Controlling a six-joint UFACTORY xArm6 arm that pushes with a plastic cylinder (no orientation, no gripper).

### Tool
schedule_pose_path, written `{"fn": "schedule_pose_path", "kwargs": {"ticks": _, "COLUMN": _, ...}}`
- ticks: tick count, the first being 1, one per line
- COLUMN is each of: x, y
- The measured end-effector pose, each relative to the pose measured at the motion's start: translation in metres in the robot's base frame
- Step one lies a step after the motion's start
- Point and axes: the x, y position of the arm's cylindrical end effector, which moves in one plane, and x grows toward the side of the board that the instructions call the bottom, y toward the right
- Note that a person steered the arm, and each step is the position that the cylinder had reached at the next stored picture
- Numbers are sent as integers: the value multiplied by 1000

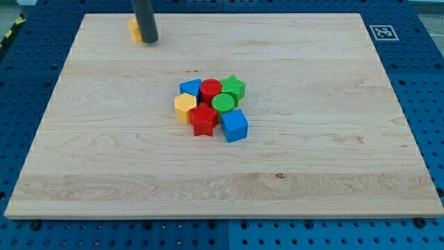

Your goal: Move the green star towards the right center

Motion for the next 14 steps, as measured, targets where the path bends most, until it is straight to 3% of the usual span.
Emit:
{"fn": "schedule_pose_path", "kwargs": {"ticks": 1, "x": 9, "y": 0}}
{"fn": "schedule_pose_path", "kwargs": {"ticks": 3, "x": 134, "y": 123}}
{"fn": "schedule_pose_path", "kwargs": {"ticks": 4, "x": 174, "y": 173}}
{"fn": "schedule_pose_path", "kwargs": {"ticks": 7, "x": 182, "y": 298}}
{"fn": "schedule_pose_path", "kwargs": {"ticks": 8, "x": 159, "y": 338}}
{"fn": "schedule_pose_path", "kwargs": {"ticks": 9, "x": 184, "y": 341}}
{"fn": "schedule_pose_path", "kwargs": {"ticks": 10, "x": 224, "y": 378}}
{"fn": "schedule_pose_path", "kwargs": {"ticks": 11, "x": 221, "y": 449}}
{"fn": "schedule_pose_path", "kwargs": {"ticks": 13, "x": 220, "y": 472}}
{"fn": "schedule_pose_path", "kwargs": {"ticks": 14, "x": 198, "y": 468}}
